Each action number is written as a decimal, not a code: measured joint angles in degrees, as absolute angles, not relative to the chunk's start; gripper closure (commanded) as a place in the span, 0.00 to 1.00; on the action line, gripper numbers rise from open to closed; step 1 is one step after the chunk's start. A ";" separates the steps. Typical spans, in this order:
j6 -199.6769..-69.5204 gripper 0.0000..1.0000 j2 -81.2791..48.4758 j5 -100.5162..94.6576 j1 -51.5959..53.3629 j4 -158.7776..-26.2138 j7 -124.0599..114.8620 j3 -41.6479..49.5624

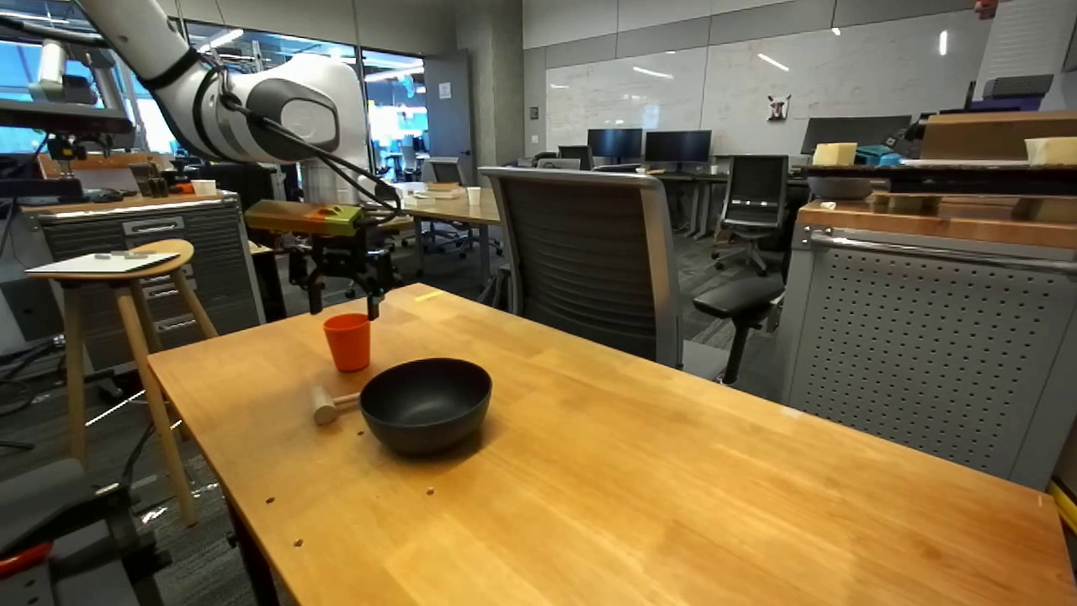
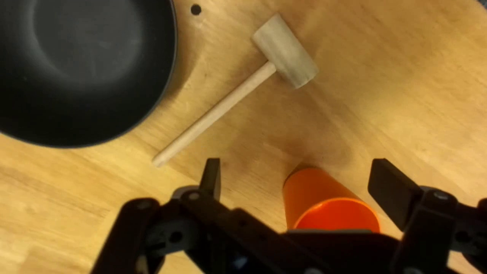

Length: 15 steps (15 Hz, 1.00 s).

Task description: Put the orange cup inside the black bowl

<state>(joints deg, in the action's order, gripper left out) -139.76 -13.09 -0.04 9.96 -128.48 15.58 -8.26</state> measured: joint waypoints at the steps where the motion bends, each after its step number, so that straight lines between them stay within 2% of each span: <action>1: -141.84 0.00 -14.71 -2.20 10.58 -127.63 14.38 -8.41; 8: -149.68 0.00 -24.09 -12.85 13.77 -121.09 8.28 -8.19; 9: -150.20 0.25 -25.12 -13.62 14.25 -120.29 7.81 -8.13; 10: -150.54 0.27 -26.08 -14.50 14.72 -119.53 7.42 -8.00; 11: -150.81 0.34 -26.99 -15.51 15.24 -118.87 7.11 -7.71; 15: -151.23 0.67 -30.00 -18.56 16.90 -117.43 5.93 -5.82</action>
